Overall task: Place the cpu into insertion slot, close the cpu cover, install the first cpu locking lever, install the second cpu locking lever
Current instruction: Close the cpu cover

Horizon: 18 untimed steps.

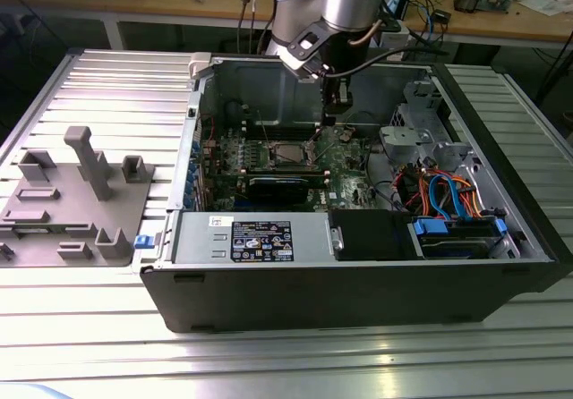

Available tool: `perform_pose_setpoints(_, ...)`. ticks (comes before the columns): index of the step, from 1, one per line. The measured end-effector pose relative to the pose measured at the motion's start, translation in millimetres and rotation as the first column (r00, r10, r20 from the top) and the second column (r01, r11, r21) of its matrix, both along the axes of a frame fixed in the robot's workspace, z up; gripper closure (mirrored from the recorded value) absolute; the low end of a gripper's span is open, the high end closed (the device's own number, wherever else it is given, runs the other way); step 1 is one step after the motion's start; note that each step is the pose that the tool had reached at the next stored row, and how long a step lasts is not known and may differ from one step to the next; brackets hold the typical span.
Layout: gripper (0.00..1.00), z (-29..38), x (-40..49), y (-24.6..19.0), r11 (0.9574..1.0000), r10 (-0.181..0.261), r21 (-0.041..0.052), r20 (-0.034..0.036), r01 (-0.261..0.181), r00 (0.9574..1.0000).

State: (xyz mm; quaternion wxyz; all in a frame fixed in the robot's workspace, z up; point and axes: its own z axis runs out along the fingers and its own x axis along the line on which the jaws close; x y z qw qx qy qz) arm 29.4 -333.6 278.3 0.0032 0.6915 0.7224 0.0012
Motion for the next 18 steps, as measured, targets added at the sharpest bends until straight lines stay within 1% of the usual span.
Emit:
perform_pose_setpoints(10, 0.89, -0.6, 5.2, 0.1, 1.0000, 0.000, 0.0000, 0.0000, 0.000, 1.0000)
perform_pose_setpoints(18, 0.89, -2.1, 12.4, 0.6, 1.0000, 0.000, -0.0008, 0.0000, 0.000, 1.0000)
